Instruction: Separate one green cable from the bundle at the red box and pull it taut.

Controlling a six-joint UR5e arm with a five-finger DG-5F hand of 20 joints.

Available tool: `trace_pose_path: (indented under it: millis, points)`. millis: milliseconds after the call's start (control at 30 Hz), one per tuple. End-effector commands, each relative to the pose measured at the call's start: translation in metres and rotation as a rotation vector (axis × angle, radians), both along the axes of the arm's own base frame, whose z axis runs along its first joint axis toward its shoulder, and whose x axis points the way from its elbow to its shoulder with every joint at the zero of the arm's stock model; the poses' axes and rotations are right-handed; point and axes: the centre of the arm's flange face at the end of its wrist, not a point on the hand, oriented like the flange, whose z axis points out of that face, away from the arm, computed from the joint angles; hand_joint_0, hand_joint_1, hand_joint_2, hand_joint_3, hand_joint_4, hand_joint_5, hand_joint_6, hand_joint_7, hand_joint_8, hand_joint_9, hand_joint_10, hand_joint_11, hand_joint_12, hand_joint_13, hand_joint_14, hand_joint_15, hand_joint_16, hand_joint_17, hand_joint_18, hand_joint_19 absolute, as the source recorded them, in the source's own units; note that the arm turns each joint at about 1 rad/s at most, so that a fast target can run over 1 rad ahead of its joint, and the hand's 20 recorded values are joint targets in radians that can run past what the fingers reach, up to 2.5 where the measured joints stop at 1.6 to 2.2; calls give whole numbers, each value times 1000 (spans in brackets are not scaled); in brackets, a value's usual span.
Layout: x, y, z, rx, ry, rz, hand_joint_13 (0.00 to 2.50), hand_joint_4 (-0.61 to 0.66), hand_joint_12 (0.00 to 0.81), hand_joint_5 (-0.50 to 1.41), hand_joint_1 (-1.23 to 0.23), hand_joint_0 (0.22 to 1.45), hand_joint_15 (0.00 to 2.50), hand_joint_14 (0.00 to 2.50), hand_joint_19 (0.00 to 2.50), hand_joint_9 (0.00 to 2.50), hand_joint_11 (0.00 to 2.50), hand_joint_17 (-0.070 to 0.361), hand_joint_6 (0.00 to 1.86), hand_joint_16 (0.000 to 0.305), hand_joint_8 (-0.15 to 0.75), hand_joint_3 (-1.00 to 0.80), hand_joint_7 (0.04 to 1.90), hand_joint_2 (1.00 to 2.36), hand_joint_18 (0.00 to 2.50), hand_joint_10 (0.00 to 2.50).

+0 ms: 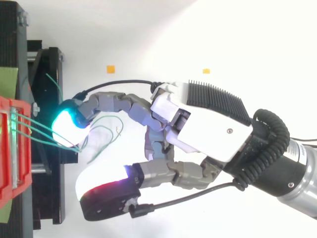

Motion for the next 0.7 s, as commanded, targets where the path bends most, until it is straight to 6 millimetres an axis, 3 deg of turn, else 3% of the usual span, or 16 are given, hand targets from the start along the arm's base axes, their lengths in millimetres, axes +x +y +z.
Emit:
trace_pose_path:
  millis: [0,100,667]
  points:
    - [3,2,-8,-8,-2,-6,2261,189,444,-9,-317,345,1217,24,397,2500,2055,194,503,86,225,-500,744,1000,2500,124]
    - [6,3,-23,-4,-2,-6,2261,195,444,-8,-321,345,1216,25,398,2500,2071,194,503,86,216,-500,747,1000,2500,126]
    - [6,35,-20,83,-87,-44,2255,180,440,-6,-340,346,1213,26,392,2500,2053,193,503,86,216,-500,755,1000,2500,143]
